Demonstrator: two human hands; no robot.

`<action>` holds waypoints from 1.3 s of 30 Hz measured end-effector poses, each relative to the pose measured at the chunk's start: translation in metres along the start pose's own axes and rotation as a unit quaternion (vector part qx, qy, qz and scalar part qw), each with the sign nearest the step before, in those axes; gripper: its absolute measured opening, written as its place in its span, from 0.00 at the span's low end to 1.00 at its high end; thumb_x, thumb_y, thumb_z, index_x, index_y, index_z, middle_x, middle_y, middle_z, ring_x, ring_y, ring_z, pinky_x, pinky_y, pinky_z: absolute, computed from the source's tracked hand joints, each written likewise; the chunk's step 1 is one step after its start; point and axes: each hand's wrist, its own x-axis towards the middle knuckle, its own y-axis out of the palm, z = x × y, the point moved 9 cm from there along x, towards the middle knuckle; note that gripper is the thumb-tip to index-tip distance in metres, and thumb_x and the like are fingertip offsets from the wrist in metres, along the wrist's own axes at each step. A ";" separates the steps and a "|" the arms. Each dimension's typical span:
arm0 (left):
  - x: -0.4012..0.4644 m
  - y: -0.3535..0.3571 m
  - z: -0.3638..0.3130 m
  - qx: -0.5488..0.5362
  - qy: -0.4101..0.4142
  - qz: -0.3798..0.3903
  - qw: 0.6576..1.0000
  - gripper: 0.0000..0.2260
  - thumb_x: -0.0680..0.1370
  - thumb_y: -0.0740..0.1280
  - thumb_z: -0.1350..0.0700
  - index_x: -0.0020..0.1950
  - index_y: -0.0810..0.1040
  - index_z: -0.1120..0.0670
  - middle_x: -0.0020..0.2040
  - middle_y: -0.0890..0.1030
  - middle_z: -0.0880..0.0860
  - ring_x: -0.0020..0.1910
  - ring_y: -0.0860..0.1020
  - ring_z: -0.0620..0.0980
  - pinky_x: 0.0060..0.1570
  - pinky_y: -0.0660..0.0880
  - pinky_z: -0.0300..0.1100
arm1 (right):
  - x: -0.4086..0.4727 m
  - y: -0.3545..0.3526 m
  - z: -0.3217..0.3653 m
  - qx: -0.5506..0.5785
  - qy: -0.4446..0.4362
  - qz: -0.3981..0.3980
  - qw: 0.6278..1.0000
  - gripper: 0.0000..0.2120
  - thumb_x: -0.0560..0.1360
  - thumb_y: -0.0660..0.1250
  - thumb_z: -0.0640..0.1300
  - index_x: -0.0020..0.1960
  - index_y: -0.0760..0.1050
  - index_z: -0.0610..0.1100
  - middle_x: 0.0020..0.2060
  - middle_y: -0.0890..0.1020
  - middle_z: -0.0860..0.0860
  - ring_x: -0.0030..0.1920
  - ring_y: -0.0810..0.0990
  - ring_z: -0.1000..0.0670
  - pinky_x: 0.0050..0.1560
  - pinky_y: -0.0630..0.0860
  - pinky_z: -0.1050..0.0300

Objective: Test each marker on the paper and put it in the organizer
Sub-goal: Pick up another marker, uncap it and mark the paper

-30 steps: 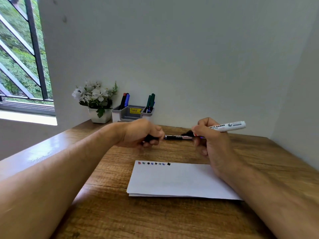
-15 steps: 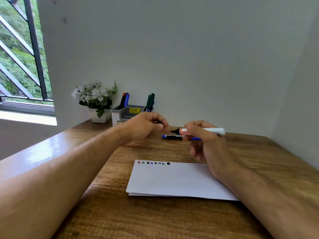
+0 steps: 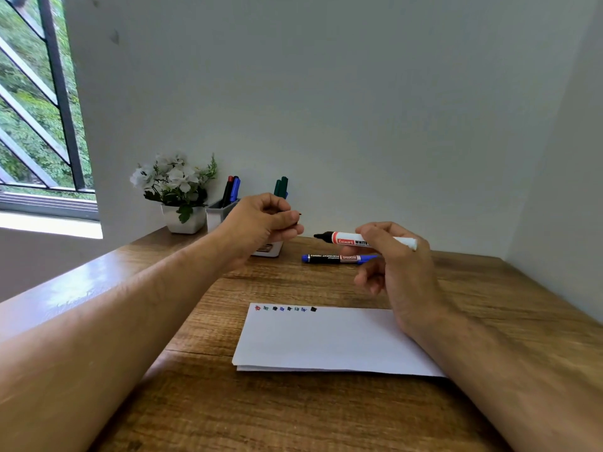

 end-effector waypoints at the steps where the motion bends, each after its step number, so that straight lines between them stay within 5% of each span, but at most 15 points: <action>1: 0.000 -0.001 0.000 -0.014 -0.006 0.000 1.000 0.10 0.70 0.72 0.61 0.51 0.78 0.60 0.47 0.84 0.59 0.48 0.86 0.54 0.37 0.81 0.36 | 0.000 -0.001 0.001 -0.006 -0.001 -0.005 1.000 0.06 0.79 0.67 0.45 0.48 0.81 0.45 0.40 0.88 0.45 0.22 0.76 0.50 0.21 0.68 0.62; 9: -0.002 0.004 0.006 -0.054 -0.045 0.017 0.997 0.10 0.82 0.59 0.67 0.57 0.77 0.61 0.52 0.84 0.62 0.52 0.85 0.55 0.42 0.82 0.39 | 0.001 -0.003 0.006 0.019 -0.019 -0.019 0.999 0.07 0.79 0.69 0.46 0.52 0.83 0.44 0.41 0.88 0.46 0.21 0.77 0.51 0.20 0.68 0.62; 24: -0.010 0.025 0.011 -0.041 -0.062 0.126 0.989 0.09 0.81 0.62 0.66 0.58 0.79 0.59 0.55 0.84 0.61 0.54 0.84 0.54 0.42 0.81 0.40 | 0.002 -0.001 -0.001 -0.015 -0.009 0.004 1.000 0.04 0.77 0.71 0.44 0.49 0.85 0.50 0.42 0.88 0.48 0.24 0.79 0.51 0.21 0.70 0.62; 30: -0.013 0.019 0.014 -0.043 -0.080 0.156 0.984 0.12 0.75 0.67 0.61 0.57 0.83 0.59 0.54 0.84 0.62 0.49 0.85 0.50 0.42 0.82 0.37 | 0.004 -0.002 0.005 -0.149 -0.070 0.013 0.986 0.04 0.73 0.75 0.43 0.45 0.86 0.51 0.29 0.83 0.54 0.23 0.74 0.58 0.24 0.69 0.66; 39: -0.013 0.024 0.022 -0.019 -0.086 0.164 0.982 0.10 0.77 0.65 0.64 0.55 0.84 0.59 0.54 0.84 0.62 0.48 0.85 0.51 0.43 0.82 0.38 | -0.001 0.010 0.008 -0.289 -0.152 0.041 0.944 0.05 0.77 0.71 0.48 0.43 0.78 0.52 0.30 0.79 0.56 0.26 0.71 0.60 0.24 0.64 0.69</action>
